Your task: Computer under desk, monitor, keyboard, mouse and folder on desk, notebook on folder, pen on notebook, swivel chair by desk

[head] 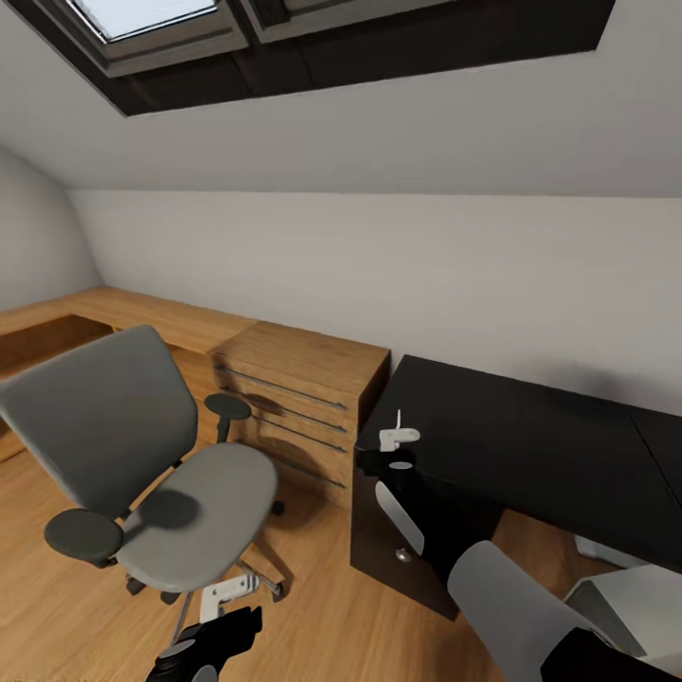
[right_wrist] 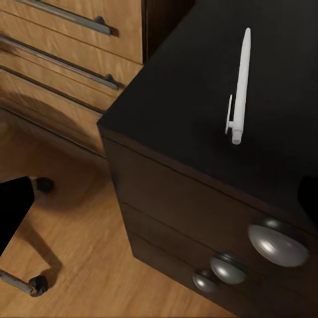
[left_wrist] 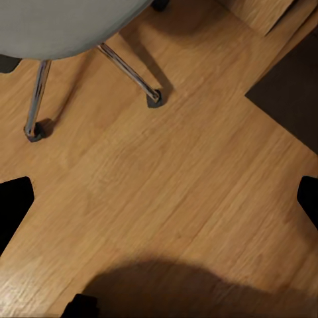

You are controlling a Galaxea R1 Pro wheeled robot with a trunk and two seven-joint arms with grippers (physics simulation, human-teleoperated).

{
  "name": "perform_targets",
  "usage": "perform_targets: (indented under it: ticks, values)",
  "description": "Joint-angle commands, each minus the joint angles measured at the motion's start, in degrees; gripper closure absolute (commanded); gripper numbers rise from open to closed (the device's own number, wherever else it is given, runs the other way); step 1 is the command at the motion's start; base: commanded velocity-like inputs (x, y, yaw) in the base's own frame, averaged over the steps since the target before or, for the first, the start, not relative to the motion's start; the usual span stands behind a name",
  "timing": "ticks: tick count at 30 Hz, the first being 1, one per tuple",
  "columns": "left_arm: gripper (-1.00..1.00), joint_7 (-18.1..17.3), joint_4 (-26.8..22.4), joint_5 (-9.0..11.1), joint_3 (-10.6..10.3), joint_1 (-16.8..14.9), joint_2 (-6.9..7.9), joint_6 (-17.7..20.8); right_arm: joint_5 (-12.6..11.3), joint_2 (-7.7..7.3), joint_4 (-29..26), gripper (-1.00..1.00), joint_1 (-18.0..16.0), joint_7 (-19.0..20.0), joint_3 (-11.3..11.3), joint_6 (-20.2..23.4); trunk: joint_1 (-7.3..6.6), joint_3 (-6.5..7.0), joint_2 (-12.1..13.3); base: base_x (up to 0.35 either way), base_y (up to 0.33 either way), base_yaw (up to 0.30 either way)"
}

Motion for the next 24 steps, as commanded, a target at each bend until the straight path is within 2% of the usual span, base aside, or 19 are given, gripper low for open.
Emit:
perform_targets:
  ticks: [1, 5, 15, 24]
  values:
    - [-1.00, 0.52, -0.08, 0.59, -0.05, -0.01, 0.00, 0.02, -0.47, -0.04, -0.07, -1.00, -0.06, -0.49, 0.28, 0.11, 0.00, -0.06, -0.03, 0.000, 0.000, 0.045]
    - [-1.00, 0.41, -0.07, 0.65, -0.16, -0.01, -0.02, -0.24, 0.12, -0.13, 0.31, -1.00, -0.06, -0.41, 0.31, -0.15, 0.00, -0.08, -0.03, 0.037, 0.000, 0.012]
    - [-1.00, 0.35, -0.11, 0.67, -0.26, -0.01, -0.09, -0.45, 0.57, -0.09, 3.00, -1.00, -0.09, -0.40, 0.05, -1.26, 0.00, -0.08, -0.03, 0.201, 0.000, 0.002]
    - [-1.00, 0.38, -0.11, 0.67, -0.86, -0.01, -0.11, -0.48, 0.57, -0.23, 5.69, -1.00, -0.20, -0.39, -0.22, -2.22, 0.00, -0.08, -0.03, 0.039, 0.000, 0.000]
